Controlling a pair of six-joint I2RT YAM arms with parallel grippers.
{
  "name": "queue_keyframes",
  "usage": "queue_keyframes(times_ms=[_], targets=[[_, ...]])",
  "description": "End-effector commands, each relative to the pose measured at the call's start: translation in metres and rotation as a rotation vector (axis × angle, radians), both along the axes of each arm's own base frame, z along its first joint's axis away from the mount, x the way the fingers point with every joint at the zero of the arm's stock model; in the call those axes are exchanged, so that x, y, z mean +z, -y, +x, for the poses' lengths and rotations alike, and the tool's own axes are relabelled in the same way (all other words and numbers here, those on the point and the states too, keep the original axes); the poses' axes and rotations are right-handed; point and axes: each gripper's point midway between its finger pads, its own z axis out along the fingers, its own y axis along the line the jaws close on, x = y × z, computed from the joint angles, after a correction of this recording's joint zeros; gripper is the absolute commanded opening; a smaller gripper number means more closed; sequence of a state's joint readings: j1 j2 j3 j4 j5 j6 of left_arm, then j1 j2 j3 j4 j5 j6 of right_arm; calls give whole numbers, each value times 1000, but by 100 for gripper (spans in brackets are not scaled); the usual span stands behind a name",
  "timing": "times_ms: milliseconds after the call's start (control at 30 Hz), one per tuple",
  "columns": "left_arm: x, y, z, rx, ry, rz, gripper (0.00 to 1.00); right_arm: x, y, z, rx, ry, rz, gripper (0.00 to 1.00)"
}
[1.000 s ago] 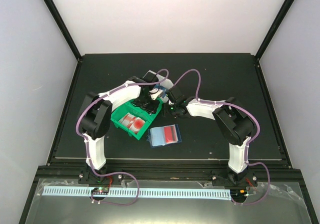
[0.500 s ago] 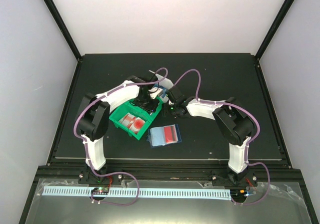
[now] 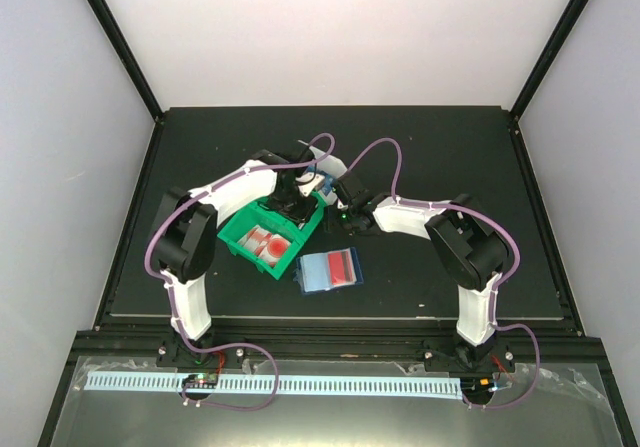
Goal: Put the credit cards into the card holder
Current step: Pick up the credit card from the storage box.
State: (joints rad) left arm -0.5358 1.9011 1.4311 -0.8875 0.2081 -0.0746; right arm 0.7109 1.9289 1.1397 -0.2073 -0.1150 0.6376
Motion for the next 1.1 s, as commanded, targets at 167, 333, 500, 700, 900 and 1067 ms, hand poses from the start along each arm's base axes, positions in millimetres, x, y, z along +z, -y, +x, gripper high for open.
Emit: queue_keyframes(times_ms=[167,333,500,700,900,1067], targets=[[34,15,-9,-27,5,-109,7,-29,15,-20,-8,-96,-63,52],[26,15,-14,-32,-23,-108,9,-30,16,-20,-10,-96,-64,52],[20,15,-16,-34,-34,-106,11,-29,16,-21,-8,-94,-65,52],[17,15,-17,-36,-40,-108,10,-30,16,-20,-8,-94,-67,52],[17,16,-17,-37,-42,-110,10,-29,16,-19,-9,-91,-68,52],[16,17,-18,-39,-51,-117,13,-29,16,-20,-7,-91,-70,52]])
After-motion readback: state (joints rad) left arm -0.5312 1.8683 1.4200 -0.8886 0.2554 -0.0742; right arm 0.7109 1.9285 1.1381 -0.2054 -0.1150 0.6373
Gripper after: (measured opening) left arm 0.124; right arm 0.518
